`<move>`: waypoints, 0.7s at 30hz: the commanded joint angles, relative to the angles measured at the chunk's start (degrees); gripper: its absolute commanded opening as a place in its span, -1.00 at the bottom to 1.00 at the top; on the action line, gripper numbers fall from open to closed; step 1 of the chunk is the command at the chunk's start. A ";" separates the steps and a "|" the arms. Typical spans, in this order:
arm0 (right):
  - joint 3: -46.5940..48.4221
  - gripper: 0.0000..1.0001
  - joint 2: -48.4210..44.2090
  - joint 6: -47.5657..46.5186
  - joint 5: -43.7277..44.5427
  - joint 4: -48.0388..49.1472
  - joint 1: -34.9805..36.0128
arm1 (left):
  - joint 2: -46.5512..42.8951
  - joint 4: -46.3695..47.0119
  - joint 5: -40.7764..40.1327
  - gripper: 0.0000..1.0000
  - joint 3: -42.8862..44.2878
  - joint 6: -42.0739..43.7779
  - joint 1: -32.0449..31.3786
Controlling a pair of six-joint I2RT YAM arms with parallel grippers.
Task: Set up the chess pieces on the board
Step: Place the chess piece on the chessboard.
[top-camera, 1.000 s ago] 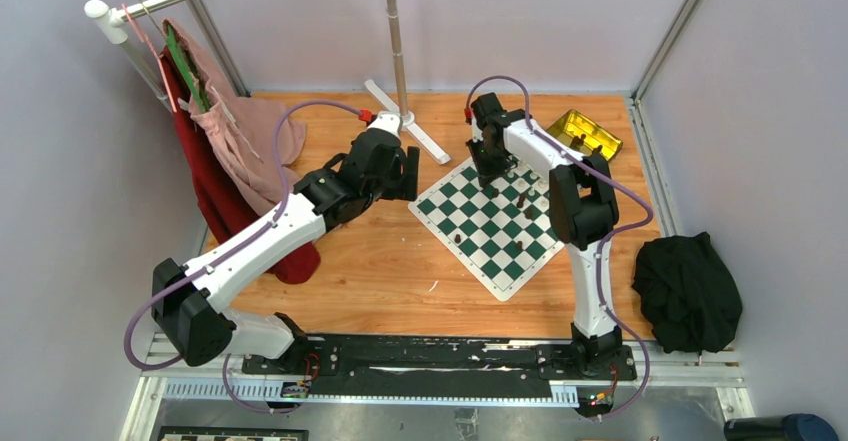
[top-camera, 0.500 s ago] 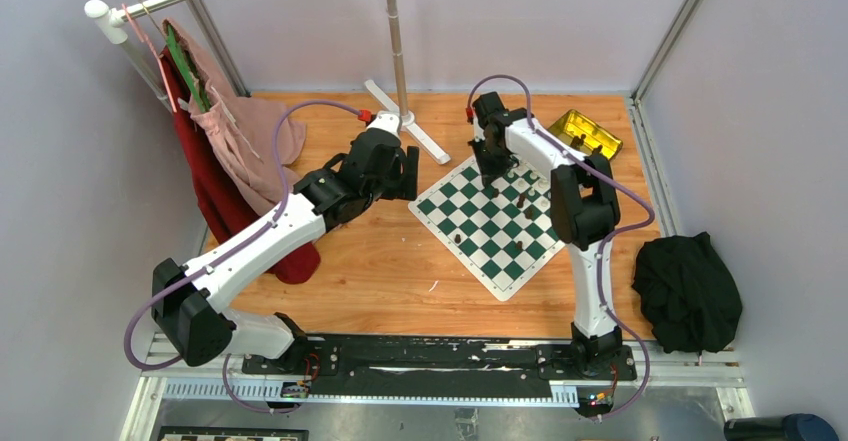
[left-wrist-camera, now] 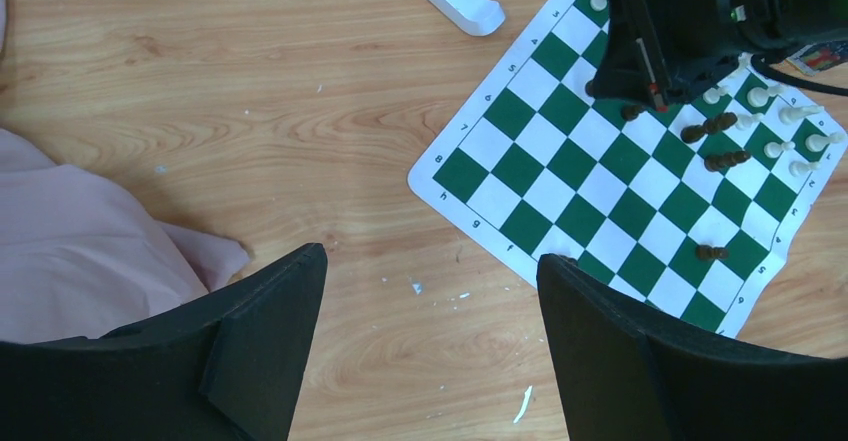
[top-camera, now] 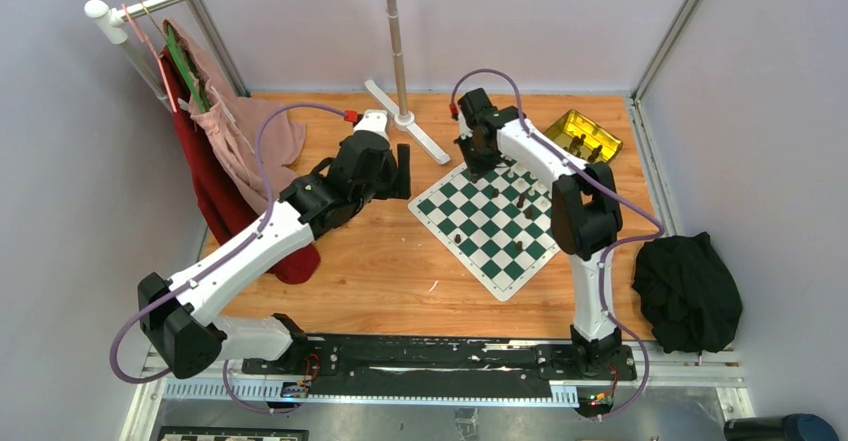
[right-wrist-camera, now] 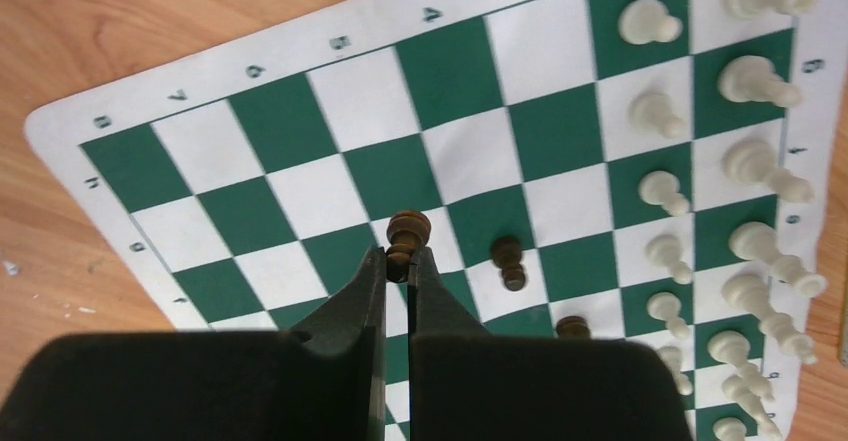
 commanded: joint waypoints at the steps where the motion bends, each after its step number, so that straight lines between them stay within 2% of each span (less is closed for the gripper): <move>1: 1.19 -1.00 -1.29 -0.54 -0.41 -2.60 3.19 | -2.36 0.19 -1.55 0.65 -1.65 -0.82 -0.65; 11: 1.22 -1.00 -0.11 0.39 -0.47 -2.68 9.44 | -4.25 -0.10 -2.01 0.65 -3.14 -1.31 -0.65; 21: 0.10 -1.00 1.52 1.41 -1.01 -2.20 11.00 | -4.41 -0.11 -1.76 0.65 -3.66 -1.14 -0.65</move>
